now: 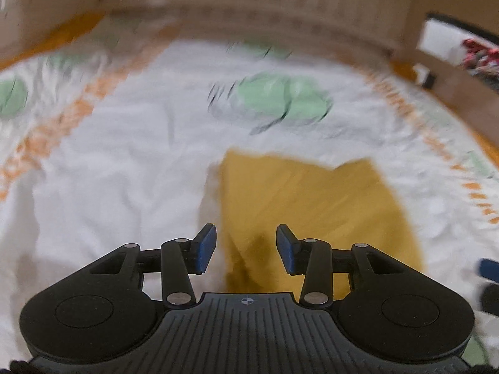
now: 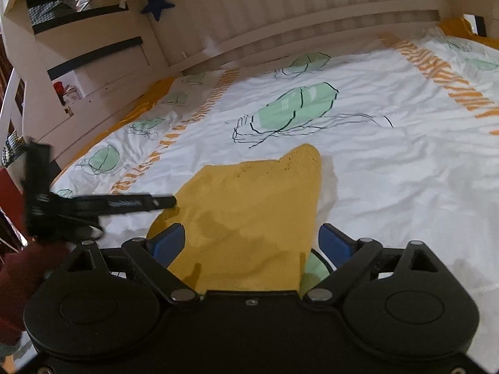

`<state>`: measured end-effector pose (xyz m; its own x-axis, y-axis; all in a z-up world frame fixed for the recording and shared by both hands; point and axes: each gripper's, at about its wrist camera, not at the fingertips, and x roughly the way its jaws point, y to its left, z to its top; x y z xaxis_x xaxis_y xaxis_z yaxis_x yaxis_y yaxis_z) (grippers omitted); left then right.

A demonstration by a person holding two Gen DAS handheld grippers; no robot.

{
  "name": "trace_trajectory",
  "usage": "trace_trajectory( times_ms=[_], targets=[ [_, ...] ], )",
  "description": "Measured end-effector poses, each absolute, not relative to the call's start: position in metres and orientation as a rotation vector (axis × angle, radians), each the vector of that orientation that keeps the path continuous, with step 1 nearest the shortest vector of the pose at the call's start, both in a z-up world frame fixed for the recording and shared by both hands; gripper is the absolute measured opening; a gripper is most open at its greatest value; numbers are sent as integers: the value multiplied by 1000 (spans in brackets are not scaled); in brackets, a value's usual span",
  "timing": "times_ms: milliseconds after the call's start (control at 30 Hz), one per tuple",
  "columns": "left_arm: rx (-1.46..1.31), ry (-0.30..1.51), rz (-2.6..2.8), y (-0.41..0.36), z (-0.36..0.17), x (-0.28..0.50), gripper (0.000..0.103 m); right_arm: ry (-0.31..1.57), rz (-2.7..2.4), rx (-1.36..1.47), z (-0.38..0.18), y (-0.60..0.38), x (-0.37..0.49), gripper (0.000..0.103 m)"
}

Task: Fold small clothes

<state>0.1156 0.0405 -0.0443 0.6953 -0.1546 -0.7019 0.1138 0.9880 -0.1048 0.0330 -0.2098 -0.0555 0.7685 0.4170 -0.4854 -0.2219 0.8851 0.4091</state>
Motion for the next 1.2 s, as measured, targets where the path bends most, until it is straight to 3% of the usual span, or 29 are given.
trace_trajectory(
  times_ms=[200,467,800,1200],
  targets=[
    [-86,846,-95,50,-61,120,48,624,347,347,-60,-209,33,99],
    [-23,837,-63,40,-58,115,50,673,320,354,-69,-210,36,103],
    [-38,875,-44,40,-55,116,66,725,273,282,-72,-202,37,103],
    [17,775,17,33,0,43,66,656,233,256,-47,-207,25,103]
  ],
)
